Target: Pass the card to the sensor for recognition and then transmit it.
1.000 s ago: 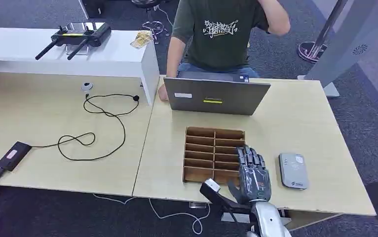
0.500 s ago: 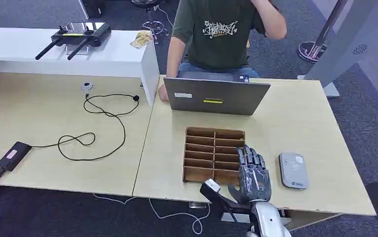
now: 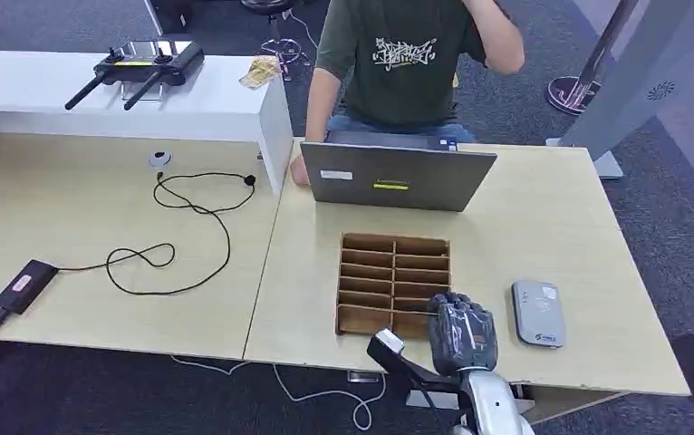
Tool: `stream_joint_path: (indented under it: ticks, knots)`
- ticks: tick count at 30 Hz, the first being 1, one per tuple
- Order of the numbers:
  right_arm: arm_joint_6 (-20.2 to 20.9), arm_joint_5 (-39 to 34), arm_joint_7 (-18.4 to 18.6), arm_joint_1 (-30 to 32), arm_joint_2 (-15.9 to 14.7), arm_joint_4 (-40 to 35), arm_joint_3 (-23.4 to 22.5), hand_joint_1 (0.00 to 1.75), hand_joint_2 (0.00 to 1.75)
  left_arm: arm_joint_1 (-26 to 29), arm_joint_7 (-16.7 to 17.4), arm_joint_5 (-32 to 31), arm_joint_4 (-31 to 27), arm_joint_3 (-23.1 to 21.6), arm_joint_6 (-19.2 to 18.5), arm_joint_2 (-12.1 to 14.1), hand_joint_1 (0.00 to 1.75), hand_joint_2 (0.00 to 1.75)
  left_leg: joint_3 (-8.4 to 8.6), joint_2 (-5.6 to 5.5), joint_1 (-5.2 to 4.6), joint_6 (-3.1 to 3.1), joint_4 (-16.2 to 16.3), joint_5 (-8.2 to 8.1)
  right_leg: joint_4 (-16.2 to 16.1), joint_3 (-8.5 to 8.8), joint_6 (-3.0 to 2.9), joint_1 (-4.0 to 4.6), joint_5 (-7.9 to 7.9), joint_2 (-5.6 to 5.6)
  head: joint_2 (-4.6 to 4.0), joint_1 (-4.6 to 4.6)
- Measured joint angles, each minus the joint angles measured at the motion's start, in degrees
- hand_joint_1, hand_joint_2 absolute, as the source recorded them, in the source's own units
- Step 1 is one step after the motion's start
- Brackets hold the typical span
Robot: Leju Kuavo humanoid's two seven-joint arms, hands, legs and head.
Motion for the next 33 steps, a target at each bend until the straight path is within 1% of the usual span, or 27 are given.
stream_joint_path:
  ticks: [23, 24, 29, 33]
  knots:
    - [-0.72, -0.02, -0.15, 0.0, 0.0, 0.11, 0.0, 1.75, 1.75, 0.0, 0.0, 0.17, 0.11, 0.0, 0.0, -0.02, 0.0, 0.0, 0.0, 0.0, 0.0, 0.0, 0.0, 0.0, 0.0, 0.0, 0.0, 0.0, 0.0, 0.0, 0.0, 0.0]
    - [-5.19, -0.96, -0.7, 0.1, 0.0, -0.29, -0.02, 1.75, 1.75, 0.02, -0.15, 0.39, 0.11, 0.0, 0.0, -0.07, 0.0, 0.0, 0.0, 0.0, 0.0, 0.0, 0.0, 0.0, 0.0, 0.0, 0.0, 0.0, 0.0, 0.0, 0.0, -0.02]
    - [-13.54, -3.39, -2.1, 0.77, 0.0, -3.32, -1.29, 1.75, 1.75, 0.04, -0.17, 0.44, 0.11, 0.0, 0.0, -0.44, 0.0, 0.0, 0.0, 0.0, 0.0, 0.0, 0.0, 0.0, 0.0, 0.0, 0.0, 0.0, 0.0, 0.0, 0.0, 0.0]
    - [-17.75, -4.5, -3.41, 1.31, 0.0, -5.84, -2.71, 1.75, 1.75, 0.04, -0.33, 0.44, 0.11, 0.0, 0.0, -0.59, 0.0, 0.0, 0.01, 0.01, 0.0, 0.0, 0.0, 0.0, 0.0, 0.0, 0.0, 0.0, 0.0, 0.01, 0.0, -0.02]
